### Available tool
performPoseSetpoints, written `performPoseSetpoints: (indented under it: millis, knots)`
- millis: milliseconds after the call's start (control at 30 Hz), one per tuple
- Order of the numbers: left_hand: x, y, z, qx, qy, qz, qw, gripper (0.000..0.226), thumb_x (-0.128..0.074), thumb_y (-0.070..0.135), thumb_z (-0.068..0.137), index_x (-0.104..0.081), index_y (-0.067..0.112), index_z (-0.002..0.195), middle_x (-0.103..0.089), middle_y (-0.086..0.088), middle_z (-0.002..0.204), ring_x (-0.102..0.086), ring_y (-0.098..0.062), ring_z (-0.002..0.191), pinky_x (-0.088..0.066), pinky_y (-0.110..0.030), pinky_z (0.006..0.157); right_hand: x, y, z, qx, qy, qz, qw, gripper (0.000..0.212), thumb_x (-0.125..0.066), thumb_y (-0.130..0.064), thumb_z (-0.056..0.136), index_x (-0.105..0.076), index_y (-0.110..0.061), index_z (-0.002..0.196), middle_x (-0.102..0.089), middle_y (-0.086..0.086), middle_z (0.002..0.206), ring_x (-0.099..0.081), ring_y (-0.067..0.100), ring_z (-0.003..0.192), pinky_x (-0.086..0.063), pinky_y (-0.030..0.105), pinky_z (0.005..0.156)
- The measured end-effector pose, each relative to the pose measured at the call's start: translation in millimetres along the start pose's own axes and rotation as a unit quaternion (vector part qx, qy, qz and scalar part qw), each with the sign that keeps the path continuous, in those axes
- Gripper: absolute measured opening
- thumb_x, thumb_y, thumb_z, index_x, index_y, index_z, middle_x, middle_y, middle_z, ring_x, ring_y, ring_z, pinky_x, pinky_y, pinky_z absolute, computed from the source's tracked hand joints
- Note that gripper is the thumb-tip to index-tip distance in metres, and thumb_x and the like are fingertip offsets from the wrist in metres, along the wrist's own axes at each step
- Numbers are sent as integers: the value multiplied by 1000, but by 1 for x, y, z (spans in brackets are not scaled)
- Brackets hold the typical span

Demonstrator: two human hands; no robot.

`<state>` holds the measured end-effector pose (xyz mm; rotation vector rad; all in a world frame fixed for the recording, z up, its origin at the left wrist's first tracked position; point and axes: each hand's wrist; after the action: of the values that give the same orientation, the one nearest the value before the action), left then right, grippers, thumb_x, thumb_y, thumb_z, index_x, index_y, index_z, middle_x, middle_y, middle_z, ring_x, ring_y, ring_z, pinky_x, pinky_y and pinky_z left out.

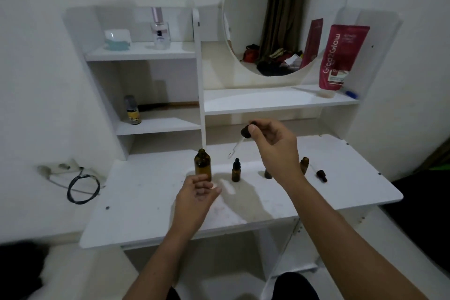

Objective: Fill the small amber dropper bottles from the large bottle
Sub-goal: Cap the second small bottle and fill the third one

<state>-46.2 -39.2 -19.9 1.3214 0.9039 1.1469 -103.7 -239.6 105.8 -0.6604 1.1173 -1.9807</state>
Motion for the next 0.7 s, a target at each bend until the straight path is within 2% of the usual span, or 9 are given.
performPoseSetpoints:
  millis: [167,300,400,467,567,700]
  knots:
    - [30,1,15,-9,71,33,997,63,-93,31,73,-53,25,122,-66,3,112,-67,-11,98,-60,-30,86,-36,-2,13,-14,-16,42,999,15,-73,-15,100,-77,-28,108,-81,-6,104,-77,11,105,-59,26,97]
    - [28,4,30,-22,41,68,997,76,-92,34,74,-50,23,137,-58,10,129,-60,-10,110,-50,-20,90,-52,-3,22,-4,-25,36,999,14,-72,-13,100,-77,-16,113,-81,-5,104,-77,11,104,-58,21,94]
    - [21,2,36,-43,20,91,995,67,-88,30,79,-54,22,136,-60,12,128,-60,-11,112,-50,-22,95,-59,-2,25,-2,-39,24,999,13,-71,-12,100,-76,-17,111,-80,-7,102,-77,9,102,-57,19,93]
    - [20,-1,38,-60,23,108,992,52,-86,27,81,-59,27,125,-65,17,116,-63,-7,107,-51,-21,93,-63,1,26,-3,-51,4,999,13,-71,-12,100,-77,-17,110,-80,-8,102,-76,7,102,-57,19,93]
    - [21,-2,39,-66,22,113,991,45,-86,28,82,-59,33,118,-64,26,107,-62,1,101,-52,-18,89,-67,6,24,-9,-63,-22,998,12,-72,-13,99,-77,-14,111,-80,-7,102,-76,6,100,-57,19,93]
    - [21,-4,39,-65,21,114,991,45,-84,33,83,-61,28,122,-67,18,111,-63,-5,102,-50,-20,92,-73,3,23,17,-74,-37,996,12,-72,-12,100,-76,-19,108,-80,-9,101,-76,5,99,-57,19,92]
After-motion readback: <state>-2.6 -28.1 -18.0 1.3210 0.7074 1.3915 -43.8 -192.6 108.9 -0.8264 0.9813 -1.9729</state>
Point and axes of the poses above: each hand's wrist, its own z-axis towards the middle knuckle, its own x-axis out of the back of the hand, y = z × x
